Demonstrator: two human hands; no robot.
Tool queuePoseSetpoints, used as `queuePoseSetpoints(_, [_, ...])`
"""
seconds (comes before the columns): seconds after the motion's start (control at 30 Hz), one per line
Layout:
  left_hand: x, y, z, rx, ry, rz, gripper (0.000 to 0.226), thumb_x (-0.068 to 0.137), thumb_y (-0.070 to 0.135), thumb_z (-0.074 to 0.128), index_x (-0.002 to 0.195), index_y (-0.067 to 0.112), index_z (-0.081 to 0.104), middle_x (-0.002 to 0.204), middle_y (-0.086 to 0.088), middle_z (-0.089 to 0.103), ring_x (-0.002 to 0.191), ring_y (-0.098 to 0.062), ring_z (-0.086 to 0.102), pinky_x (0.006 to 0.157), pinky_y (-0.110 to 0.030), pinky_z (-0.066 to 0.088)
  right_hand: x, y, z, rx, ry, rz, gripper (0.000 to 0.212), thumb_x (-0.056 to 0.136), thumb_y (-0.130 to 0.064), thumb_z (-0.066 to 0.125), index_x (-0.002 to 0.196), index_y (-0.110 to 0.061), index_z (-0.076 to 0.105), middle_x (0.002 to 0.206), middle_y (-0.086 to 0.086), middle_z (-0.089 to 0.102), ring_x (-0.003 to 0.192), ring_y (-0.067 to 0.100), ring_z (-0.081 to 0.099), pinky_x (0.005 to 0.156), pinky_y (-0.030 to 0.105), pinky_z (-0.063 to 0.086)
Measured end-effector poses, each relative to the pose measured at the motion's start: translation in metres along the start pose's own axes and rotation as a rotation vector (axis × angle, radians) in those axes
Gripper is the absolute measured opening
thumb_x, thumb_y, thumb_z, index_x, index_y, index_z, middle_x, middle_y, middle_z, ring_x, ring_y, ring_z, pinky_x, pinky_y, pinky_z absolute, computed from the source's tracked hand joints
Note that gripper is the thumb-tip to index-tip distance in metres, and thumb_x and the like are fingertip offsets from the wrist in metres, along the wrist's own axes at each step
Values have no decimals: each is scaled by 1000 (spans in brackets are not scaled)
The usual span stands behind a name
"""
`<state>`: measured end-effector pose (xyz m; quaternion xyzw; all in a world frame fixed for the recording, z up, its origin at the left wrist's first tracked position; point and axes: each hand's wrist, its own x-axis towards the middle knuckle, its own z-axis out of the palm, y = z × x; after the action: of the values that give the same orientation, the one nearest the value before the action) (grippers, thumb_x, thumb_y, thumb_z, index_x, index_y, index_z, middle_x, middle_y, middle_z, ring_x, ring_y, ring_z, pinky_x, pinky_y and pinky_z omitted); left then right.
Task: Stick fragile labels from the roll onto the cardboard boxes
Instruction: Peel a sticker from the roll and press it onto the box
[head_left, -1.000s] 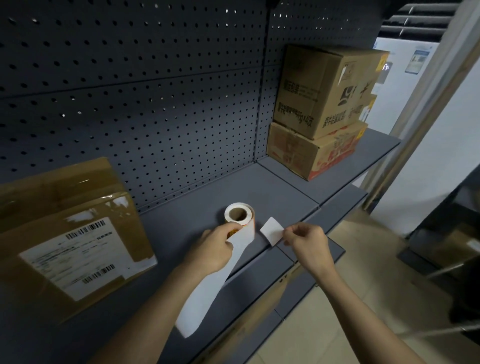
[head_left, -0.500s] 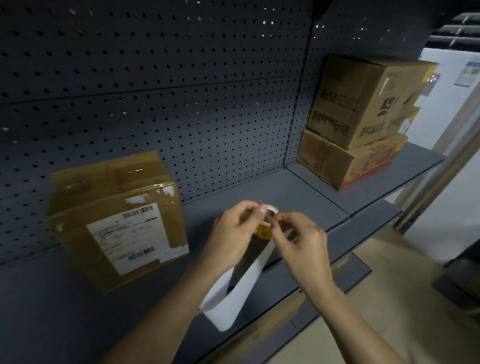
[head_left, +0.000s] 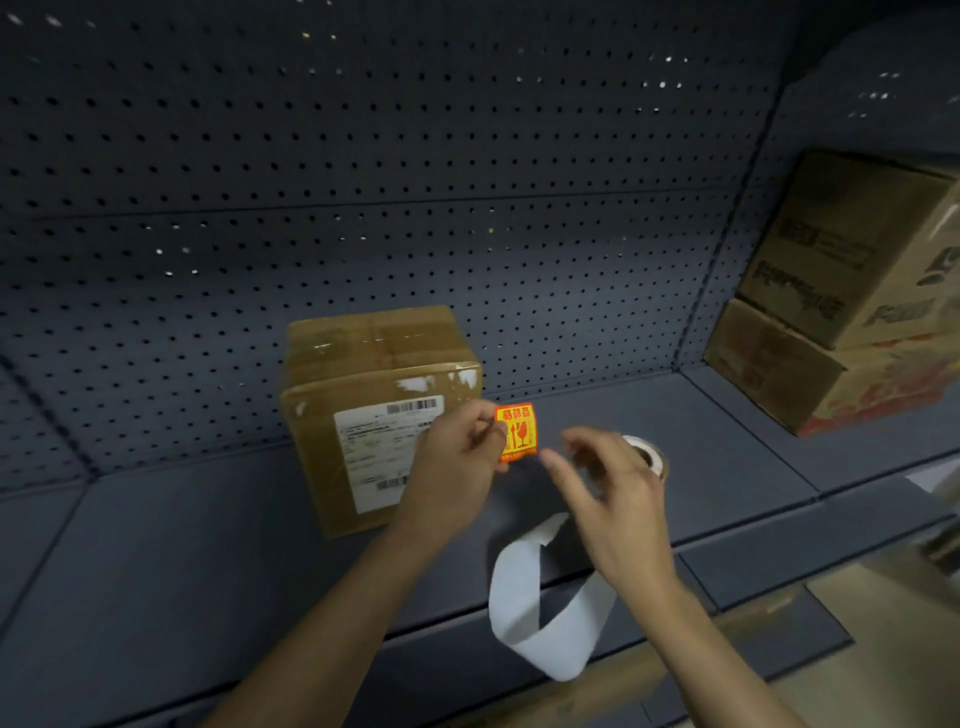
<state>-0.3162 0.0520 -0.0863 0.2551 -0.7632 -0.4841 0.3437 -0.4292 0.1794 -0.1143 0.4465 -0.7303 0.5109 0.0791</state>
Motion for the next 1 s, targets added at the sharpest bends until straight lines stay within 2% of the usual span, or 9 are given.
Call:
queuePoseSetpoints(0.1, [-5, 4, -12, -7, -18, -23, 11, 98, 12, 56, 91, 15, 65, 77, -2, 70, 70, -18, 69, 72, -46, 59, 10, -5, 11, 237, -17, 187, 19, 91, -36, 65, 107, -26, 68, 99, -8, 70, 95, 4, 65, 84, 24, 52])
queuePoseSetpoints(0.17, [-9, 6, -19, -8, -15, -33, 11, 98, 12, 56, 95, 12, 66, 82, -2, 72, 72, -19, 71, 74, -47, 59, 18, -11, 18, 409, -88, 282, 13, 92, -24, 68, 104, -26, 69, 96, -7, 72, 91, 2, 66, 85, 23, 52])
queuePoseSetpoints(0.27, [-11, 6, -28, -36, -12, -43, 11, 98, 10, 56, 97, 11, 67, 85, -2, 73, 71, -16, 71, 69, -34, 60, 27, -18, 26, 572, -131, 336, 14, 90, -10, 69, 94, -23, 72, 84, -4, 73, 78, 4, 64, 76, 22, 51])
queuePoseSetpoints(0.37, [-15, 10, -36, -36, -9, -41, 12, 97, 7, 55, 94, 9, 66, 82, -3, 70, 64, -2, 66, 56, -13, 48, 31, -22, 31, 617, -163, 314, 11, 89, -6, 70, 90, -16, 75, 81, -2, 74, 76, 5, 66, 72, 17, 51])
queuePoseSetpoints(0.47, [-16, 12, -41, -19, 7, -37, 15, 97, 8, 55, 90, 15, 65, 82, -2, 68, 66, 1, 65, 57, -10, 46, 31, -27, 34, 699, -208, 335, 9, 86, -4, 72, 91, -11, 74, 79, -2, 74, 76, 5, 67, 72, 16, 52])
queuePoseSetpoints(0.6, [-18, 7, -48, 54, 64, -38, 14, 97, 12, 56, 91, 20, 66, 79, 2, 68, 67, -1, 63, 60, -14, 48, 31, -34, 38, 757, -228, 344, 12, 83, -1, 73, 87, -12, 72, 78, -2, 72, 76, 6, 66, 71, 17, 53])
queuePoseSetpoints(0.7, [-20, 6, -52, 173, 119, -4, 12, 97, 16, 58, 96, 20, 70, 76, 13, 67, 71, 2, 62, 67, -19, 53, 33, -38, 40, 719, -230, 287, 12, 84, -2, 73, 84, -13, 71, 73, -6, 70, 71, 3, 64, 69, 15, 51])
queuePoseSetpoints(0.83, [-23, 8, -57, 294, 178, 30, 15, 97, 22, 58, 99, 19, 73, 82, 9, 71, 78, -2, 65, 72, -30, 56, 37, -43, 40, 685, -217, 224, 14, 84, -1, 73, 81, -14, 71, 72, -7, 70, 69, 4, 63, 69, 14, 51])
queuePoseSetpoints(1.0, [-30, 12, -56, 542, 238, 62, 14, 95, 38, 53, 96, 31, 65, 81, 10, 69, 73, -9, 65, 66, -36, 57, 39, -42, 43, 652, -224, 186, 19, 84, -1, 74, 79, -19, 71, 72, -6, 70, 69, 6, 63, 70, 16, 52])
